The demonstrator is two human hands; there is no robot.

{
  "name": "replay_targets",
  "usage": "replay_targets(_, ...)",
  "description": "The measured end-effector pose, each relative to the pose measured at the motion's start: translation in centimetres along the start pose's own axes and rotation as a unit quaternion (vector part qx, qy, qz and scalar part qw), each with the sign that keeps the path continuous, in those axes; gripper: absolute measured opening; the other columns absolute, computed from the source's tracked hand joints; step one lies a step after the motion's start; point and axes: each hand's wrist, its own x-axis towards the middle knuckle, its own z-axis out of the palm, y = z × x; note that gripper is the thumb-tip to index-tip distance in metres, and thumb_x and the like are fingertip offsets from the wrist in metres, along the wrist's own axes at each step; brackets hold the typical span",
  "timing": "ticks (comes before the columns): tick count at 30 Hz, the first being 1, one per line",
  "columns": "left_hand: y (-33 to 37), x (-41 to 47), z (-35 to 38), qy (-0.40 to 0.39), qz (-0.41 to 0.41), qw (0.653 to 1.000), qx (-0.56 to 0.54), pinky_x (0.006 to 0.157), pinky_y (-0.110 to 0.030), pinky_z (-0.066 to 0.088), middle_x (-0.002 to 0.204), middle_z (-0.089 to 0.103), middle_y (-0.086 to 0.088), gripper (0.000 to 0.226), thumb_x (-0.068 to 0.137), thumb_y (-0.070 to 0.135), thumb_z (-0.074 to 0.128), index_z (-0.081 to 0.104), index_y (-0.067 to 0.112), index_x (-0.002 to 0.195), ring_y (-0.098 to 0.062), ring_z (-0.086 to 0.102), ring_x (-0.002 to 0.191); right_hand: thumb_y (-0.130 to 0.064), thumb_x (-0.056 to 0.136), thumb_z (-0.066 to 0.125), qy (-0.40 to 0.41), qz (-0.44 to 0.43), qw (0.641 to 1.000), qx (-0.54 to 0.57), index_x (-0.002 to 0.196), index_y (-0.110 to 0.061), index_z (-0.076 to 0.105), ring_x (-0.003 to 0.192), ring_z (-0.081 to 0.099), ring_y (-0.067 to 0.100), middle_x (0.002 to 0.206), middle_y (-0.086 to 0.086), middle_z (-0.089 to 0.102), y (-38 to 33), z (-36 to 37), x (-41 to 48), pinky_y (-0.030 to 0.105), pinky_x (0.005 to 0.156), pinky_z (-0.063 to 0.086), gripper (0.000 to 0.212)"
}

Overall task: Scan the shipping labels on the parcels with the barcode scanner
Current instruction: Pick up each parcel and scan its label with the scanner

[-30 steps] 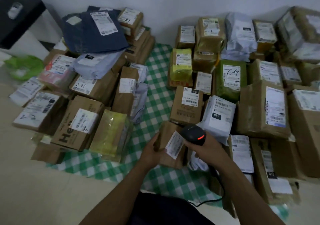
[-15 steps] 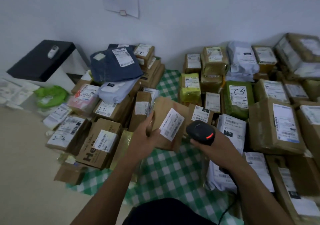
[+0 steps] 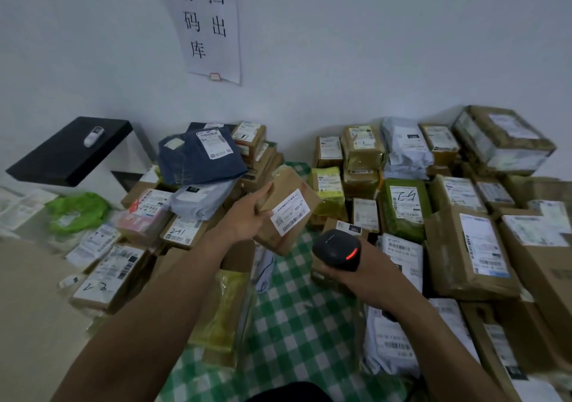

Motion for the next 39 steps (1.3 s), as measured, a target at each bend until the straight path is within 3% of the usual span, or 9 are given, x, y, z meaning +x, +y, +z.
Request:
replay_targets(10,0.0,0.2,-0.1,-0.004,-0.019,1.0,0.009,0.114,-0.039,0.044,0.156,0.049,-0.004,0.074,0.102,0.023,0.064,0.024,0.045,0.161,-0.025,0.053,0.136,-0.077,0.069,0.074,-0.014,-0.014,1.0,-0.011,0.138,-0.045,0.05,0.115,0.061,0.005,0.123,-0.019,0.065,0.0,0.3,0.0,0.041,0.102,0.054,0.08)
replay_targets(17,0.6,-2.3,0.3,0.049,-0.004,0.998,-0.033,0.115,-0.031,0.038,0.158,0.046,-0.001,0.076,0.101,0.019,0.065,0.023,0.03,0.164,-0.021,0.045,0.143,-0.057,0.08,0.083,0.008,-0.005,1.0,0.018,0.137,-0.045,0.052,0.113,0.06,0.004,0.122,-0.023,0.064,-0.1,0.1,-0.4,0.036,0.101,0.052,0.066)
replay_targets(21,-1.5,-6.5,4.7,0.099,-0.007,0.993,-0.069,0.11,-0.042,0.049,0.146,0.056,0.006,0.08,0.097,0.025,0.066,0.021,0.043,0.161,-0.011,0.054,0.133,-0.049,0.083,0.083,0.003,0.012,0.999,0.053,0.133,-0.044,0.053,0.109,0.059,0.001,0.116,-0.025,0.063,0.8,0.7,-0.6,0.03,0.096,0.049,0.059)
replay_targets(24,-2.2,-10.5,9.1,0.08,-0.057,0.991,-0.095,0.108,-0.042,0.051,0.148,0.049,0.008,0.084,0.098,0.03,0.065,0.013,0.053,0.159,-0.008,0.054,0.131,-0.043,0.084,0.084,0.001,0.026,0.997,0.067,0.123,-0.049,0.057,0.11,0.061,0.003,0.115,-0.023,0.065,1.6,1.6,-1.0,0.031,0.097,0.049,0.047)
replay_targets(28,-3.5,-14.7,14.1,0.055,-0.096,0.991,-0.07,0.101,-0.026,0.039,0.154,0.042,0.002,0.077,0.102,0.032,0.058,0.012,0.042,0.163,-0.015,0.051,0.131,-0.041,0.085,0.083,-0.014,0.046,0.997,0.067,0.1,-0.054,0.053,0.097,0.057,-0.007,0.102,-0.03,0.06,2.5,2.8,-1.8,0.013,0.077,0.041,0.037)
replay_targets(30,-4.8,-15.5,16.0,0.018,-0.148,0.985,-0.085,0.096,-0.029,0.041,0.148,0.04,0.001,0.076,0.103,0.034,0.054,0.008,0.04,0.163,-0.02,0.054,0.125,-0.041,0.085,0.083,-0.026,0.059,0.995,0.072,0.097,-0.051,0.053,0.089,0.055,-0.012,0.097,-0.03,0.06,3.1,3.2,-2.0,0.009,0.072,0.038,0.034)
replay_targets(32,-5.7,-16.0,17.4,-0.025,-0.171,0.98,-0.098,0.102,-0.034,0.045,0.15,0.039,0.0,0.076,0.101,0.038,0.051,0.006,0.042,0.162,-0.023,0.055,0.128,-0.038,0.085,0.082,-0.034,0.065,0.995,0.069,0.095,-0.049,0.056,0.085,0.058,-0.015,0.089,-0.031,0.066,3.2,3.8,-2.2,0.006,0.07,0.039,0.031)
replay_targets(35,-7.3,-16.2,19.5,-0.076,-0.187,0.972,-0.122,0.108,-0.045,0.049,0.159,0.036,-0.009,0.078,0.1,0.043,0.056,0.007,0.049,0.16,-0.027,0.052,0.135,-0.039,0.082,0.085,-0.031,0.079,0.993,0.083,0.101,-0.048,0.063,0.096,0.064,-0.012,0.094,-0.032,0.071,3.8,4.7,-2.4,0.017,0.083,0.047,0.03)
replay_targets(39,-8.9,-16.6,21.4,-0.101,-0.236,0.964,-0.07,0.106,-0.038,0.044,0.161,0.035,-0.01,0.078,0.105,0.036,0.048,-0.001,0.025,0.165,-0.028,0.049,0.136,-0.045,0.081,0.084,-0.031,0.084,0.993,0.082,0.107,-0.053,0.06,0.108,0.061,-0.005,0.112,-0.024,0.068,5.0,5.7,-2.6,0.029,0.095,0.049,0.036)
